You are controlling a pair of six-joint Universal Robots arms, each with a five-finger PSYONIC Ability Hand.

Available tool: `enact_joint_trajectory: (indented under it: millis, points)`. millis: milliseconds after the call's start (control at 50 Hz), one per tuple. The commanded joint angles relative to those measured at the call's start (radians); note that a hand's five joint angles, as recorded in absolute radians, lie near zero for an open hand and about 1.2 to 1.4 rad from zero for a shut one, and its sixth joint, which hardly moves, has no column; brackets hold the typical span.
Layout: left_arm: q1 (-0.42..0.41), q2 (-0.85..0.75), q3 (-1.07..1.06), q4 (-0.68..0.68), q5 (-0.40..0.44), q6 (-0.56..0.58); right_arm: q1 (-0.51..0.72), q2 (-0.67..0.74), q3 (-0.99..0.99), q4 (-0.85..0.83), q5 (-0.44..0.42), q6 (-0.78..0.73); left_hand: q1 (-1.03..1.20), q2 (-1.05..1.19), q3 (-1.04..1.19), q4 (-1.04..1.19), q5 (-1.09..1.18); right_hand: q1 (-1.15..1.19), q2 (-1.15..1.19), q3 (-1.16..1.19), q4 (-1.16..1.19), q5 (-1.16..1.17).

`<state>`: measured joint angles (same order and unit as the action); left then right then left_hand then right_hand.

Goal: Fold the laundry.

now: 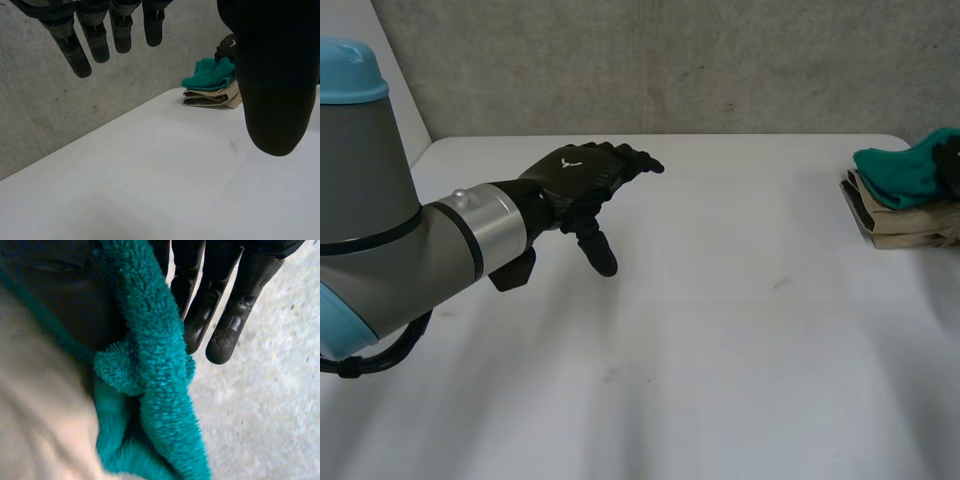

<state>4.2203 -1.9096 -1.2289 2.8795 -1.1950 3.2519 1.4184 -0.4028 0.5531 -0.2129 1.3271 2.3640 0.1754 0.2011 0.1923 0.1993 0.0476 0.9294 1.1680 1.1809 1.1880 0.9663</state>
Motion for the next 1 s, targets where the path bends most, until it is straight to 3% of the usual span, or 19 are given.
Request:
enact_joint_trajectory:
  millis: [20, 60, 100, 220, 380, 480, 600, 680, 800, 1000]
  points:
    - [-0.005, -0.014, 0.000, 0.000, 0.000, 0.000, -0.015, -0.010, 0.018, 0.004, 0.052, -0.048, 0.065, 0.039, 0.048, 0.041, 0.018, -0.024, -0.262, -0.275, -0.282, -0.235]
    - [-0.005, -0.017, 0.000, 0.000, 0.000, 0.000, -0.012, -0.033, 0.027, 0.009, 0.066, -0.048, 0.065, 0.039, 0.048, 0.041, 0.018, -0.470, -0.708, -0.721, -0.728, -0.681]
    - [-0.005, -0.017, 0.000, 0.000, 0.000, 0.000, -0.009, -0.082, 0.051, 0.015, 0.083, -0.046, 0.065, 0.039, 0.048, 0.041, 0.018, -0.755, -0.993, -1.006, -1.013, -0.966]
    - [-0.006, -0.012, 0.000, 0.000, 0.000, 0.000, 0.013, -0.255, 0.198, 0.023, 0.089, -0.022, 0.059, 0.033, 0.042, 0.035, 0.012, -0.755, -0.993, -1.006, -1.013, -0.966]
    - [-0.006, 0.017, 0.000, 0.006, -0.003, -0.001, 0.189, -0.562, 0.442, 0.017, 0.096, 0.081, 0.056, 0.030, 0.039, 0.032, 0.009, -0.755, -0.993, -1.006, -1.013, -0.966]
    - [0.000, 0.070, -0.003, 0.035, -0.038, -0.009, 0.345, -0.692, 0.580, 0.027, 0.148, 0.303, 0.056, 0.030, 0.039, 0.032, 0.009, -0.755, -0.993, -1.006, -1.013, -0.966]
    - [0.029, 0.176, -0.055, 0.138, -0.187, -0.040, 0.482, -0.875, 0.732, 0.027, 0.205, 0.581, 0.035, 0.010, 0.018, 0.011, -0.012, -0.755, -0.993, -1.006, -1.013, -0.966]
    - [0.079, 0.236, -0.116, 0.216, -0.256, -0.041, 0.533, -0.930, 0.818, 0.023, 0.221, 0.659, 0.029, 0.004, 0.012, 0.005, -0.017, -0.755, -0.993, -1.006, -1.013, -0.966]
    - [0.128, 0.250, -0.172, 0.238, -0.262, -0.041, 0.583, -0.946, 0.860, 0.024, 0.261, 0.655, 0.023, -0.002, 0.007, 0.000, -0.023, -0.755, -0.993, -1.006, -1.013, -0.966]
    - [0.116, 0.244, -0.184, 0.238, -0.262, -0.044, 0.593, -0.935, 0.872, 0.021, 0.291, 0.600, 0.012, -0.014, -0.005, -0.012, -0.035, -0.755, -0.993, -1.006, -1.013, -0.966]
